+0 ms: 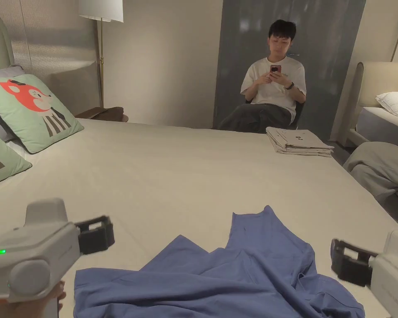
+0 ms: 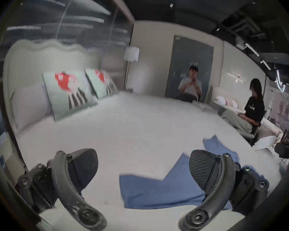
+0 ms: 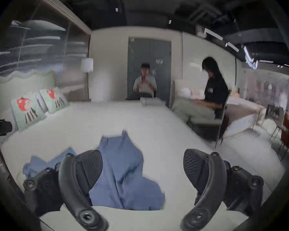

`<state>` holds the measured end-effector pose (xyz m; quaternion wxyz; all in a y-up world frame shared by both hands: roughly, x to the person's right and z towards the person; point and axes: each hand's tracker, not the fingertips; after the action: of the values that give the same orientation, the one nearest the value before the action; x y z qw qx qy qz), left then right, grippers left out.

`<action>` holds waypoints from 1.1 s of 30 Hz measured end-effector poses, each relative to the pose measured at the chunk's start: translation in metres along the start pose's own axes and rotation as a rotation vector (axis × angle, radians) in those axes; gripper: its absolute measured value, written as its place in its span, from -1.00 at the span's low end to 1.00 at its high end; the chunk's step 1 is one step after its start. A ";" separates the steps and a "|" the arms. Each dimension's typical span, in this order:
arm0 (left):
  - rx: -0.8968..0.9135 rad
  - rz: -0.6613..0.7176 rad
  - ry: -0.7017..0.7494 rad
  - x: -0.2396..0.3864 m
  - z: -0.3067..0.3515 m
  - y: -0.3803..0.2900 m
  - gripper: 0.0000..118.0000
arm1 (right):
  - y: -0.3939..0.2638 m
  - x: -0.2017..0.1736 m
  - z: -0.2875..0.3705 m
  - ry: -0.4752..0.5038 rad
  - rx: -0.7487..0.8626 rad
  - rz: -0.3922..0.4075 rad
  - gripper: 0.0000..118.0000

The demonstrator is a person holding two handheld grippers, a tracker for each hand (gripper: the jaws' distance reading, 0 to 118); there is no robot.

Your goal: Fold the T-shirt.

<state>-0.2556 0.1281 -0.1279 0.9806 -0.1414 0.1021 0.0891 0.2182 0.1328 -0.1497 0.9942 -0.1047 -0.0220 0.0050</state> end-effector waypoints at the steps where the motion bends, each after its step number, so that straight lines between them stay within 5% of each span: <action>1: 0.038 -0.001 -0.013 0.008 0.009 0.010 0.85 | 0.009 -0.002 0.003 0.008 0.045 -0.008 0.67; 3: 0.108 -0.002 -0.015 0.014 0.022 0.025 0.72 | 0.025 -0.007 0.008 0.010 0.129 -0.022 0.21; 4: 0.143 0.001 -0.027 0.015 0.028 0.030 0.44 | 0.031 -0.009 0.009 0.011 0.153 -0.029 -0.12; 5: 0.167 -0.005 -0.037 0.020 0.033 0.036 -0.20 | 0.037 -0.012 0.011 0.018 0.175 -0.033 -0.63; 6: 0.172 -0.008 -0.032 0.021 0.035 0.039 -0.75 | 0.042 -0.014 0.011 0.017 0.182 -0.040 -0.93; 7: 0.173 -0.006 -0.020 0.023 0.036 0.041 -0.99 | 0.045 -0.016 0.011 0.021 0.184 -0.040 -0.99; 18: -0.065 0.029 -0.003 -0.003 -0.006 0.011 -0.97 | 0.028 -0.031 -0.020 0.096 0.113 -0.025 -1.00; 19: -0.100 0.041 0.003 -0.007 -0.014 0.004 -0.81 | 0.025 -0.032 -0.024 0.097 0.098 -0.022 -1.00; 20: -0.143 0.057 0.014 -0.013 -0.024 -0.003 -0.21 | 0.021 -0.033 -0.028 0.100 0.082 -0.019 -1.00; 21: -0.187 0.067 0.020 -0.019 -0.033 -0.010 0.14 | 0.017 -0.034 -0.032 0.104 0.067 -0.014 -1.00; 25: -0.340 0.134 0.019 -0.037 -0.072 -0.044 0.85 | 0.002 -0.040 -0.047 0.110 0.012 0.002 -1.00; 30: -0.460 0.134 0.082 -0.043 -0.113 -0.079 0.81 | -0.016 -0.045 -0.067 0.110 -0.052 0.023 -1.00; 33: -0.511 0.135 0.070 -0.040 -0.129 -0.097 0.56 | -0.025 -0.045 -0.078 0.103 -0.085 0.029 -1.00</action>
<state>-0.2971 -0.0072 -0.2151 0.9007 -0.3804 0.1192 0.1724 0.1765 0.0921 -0.2223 0.9886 -0.1470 0.0305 0.0133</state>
